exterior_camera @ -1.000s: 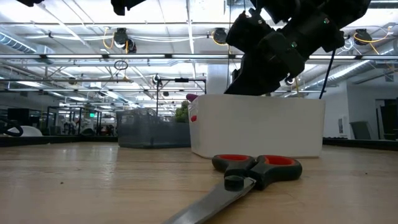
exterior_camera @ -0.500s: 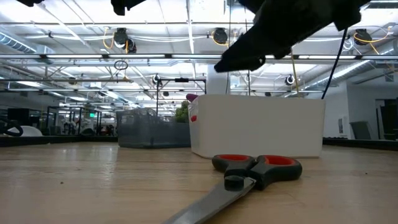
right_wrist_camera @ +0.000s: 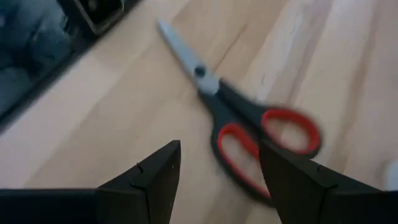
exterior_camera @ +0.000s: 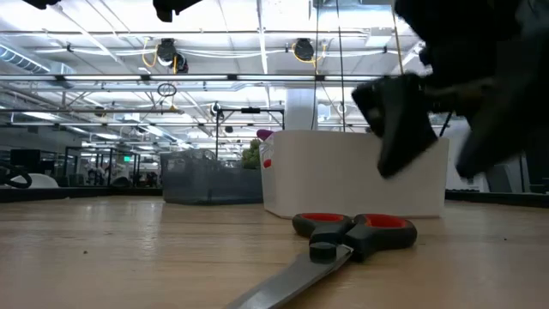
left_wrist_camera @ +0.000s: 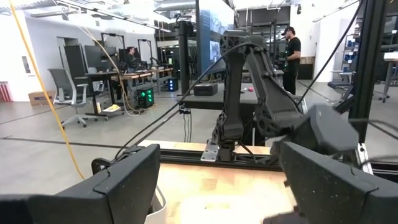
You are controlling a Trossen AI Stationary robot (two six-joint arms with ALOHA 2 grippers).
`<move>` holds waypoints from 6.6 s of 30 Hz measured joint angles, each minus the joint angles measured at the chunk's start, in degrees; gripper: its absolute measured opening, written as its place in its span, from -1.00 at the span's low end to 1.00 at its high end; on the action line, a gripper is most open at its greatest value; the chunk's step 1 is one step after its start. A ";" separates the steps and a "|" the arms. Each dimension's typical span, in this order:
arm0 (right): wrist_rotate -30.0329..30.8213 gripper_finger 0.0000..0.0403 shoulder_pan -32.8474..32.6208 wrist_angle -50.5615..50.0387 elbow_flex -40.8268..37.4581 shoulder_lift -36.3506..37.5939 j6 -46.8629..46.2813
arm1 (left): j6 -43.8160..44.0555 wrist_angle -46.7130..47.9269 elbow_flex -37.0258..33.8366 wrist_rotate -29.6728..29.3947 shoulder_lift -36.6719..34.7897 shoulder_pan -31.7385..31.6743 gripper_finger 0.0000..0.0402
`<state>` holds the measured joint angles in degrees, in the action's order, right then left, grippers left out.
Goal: Pick & Place Paint Supplies
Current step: Put the black scissors into the white bin
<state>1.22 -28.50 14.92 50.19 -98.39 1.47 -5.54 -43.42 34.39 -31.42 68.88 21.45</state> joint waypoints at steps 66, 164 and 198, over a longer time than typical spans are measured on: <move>-4.28 -0.95 1.90 -0.23 -0.03 5.05 -5.23 | 0.33 1.72 0.00 -0.02 0.00 -0.02 0.69; 6.41 -0.96 25.76 60.25 -35.47 26.62 -8.30 | 3.06 1.91 0.02 3.50 0.00 -0.55 0.69; -7.77 -0.96 25.76 61.09 -35.43 26.60 -11.34 | 3.02 1.90 0.02 3.48 0.00 -0.55 0.69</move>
<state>-6.55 -2.74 76.01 14.76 -71.79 -9.87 -2.52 -41.52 34.41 -27.94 68.88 20.91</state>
